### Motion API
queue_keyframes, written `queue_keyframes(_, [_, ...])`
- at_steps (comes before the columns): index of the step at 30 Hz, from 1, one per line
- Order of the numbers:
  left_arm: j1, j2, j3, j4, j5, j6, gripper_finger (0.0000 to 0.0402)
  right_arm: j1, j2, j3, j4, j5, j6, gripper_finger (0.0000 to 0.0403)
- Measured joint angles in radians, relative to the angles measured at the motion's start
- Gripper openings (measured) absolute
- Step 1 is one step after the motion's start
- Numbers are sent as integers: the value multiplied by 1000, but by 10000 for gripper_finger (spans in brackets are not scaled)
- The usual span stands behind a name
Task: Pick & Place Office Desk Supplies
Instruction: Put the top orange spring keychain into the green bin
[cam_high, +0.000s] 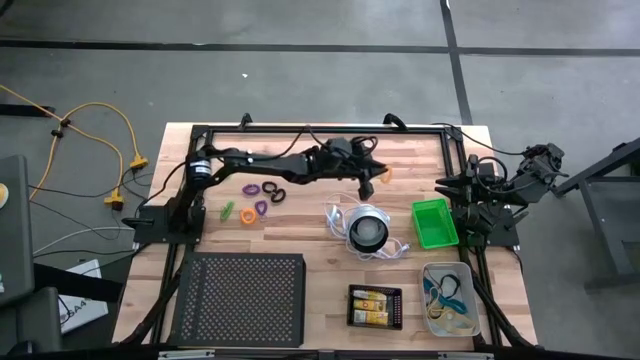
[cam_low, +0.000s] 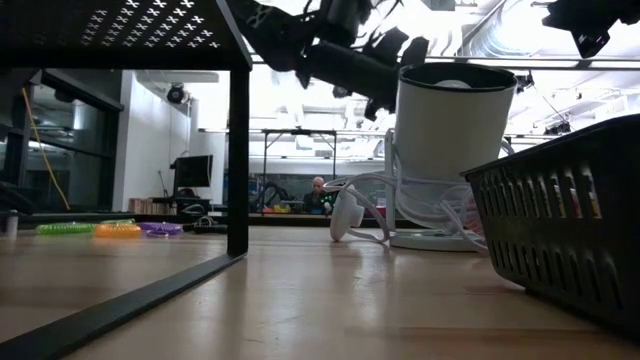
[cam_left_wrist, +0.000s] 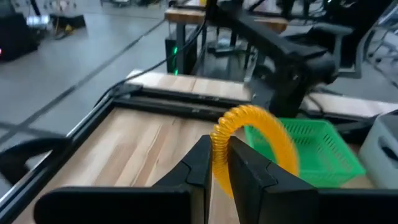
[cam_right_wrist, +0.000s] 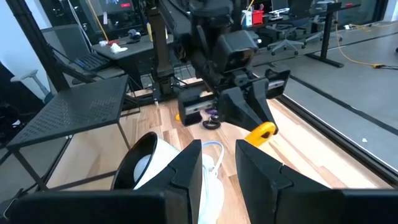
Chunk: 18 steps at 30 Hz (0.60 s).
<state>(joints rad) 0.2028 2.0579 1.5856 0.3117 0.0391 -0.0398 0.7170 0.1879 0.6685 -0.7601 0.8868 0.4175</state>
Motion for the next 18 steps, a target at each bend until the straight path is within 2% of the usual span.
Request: queue_keyframes(18, [-75, 0, -1, 118, -1, 81, 35, 0, 0, 0, 0, 0, 0, 85])
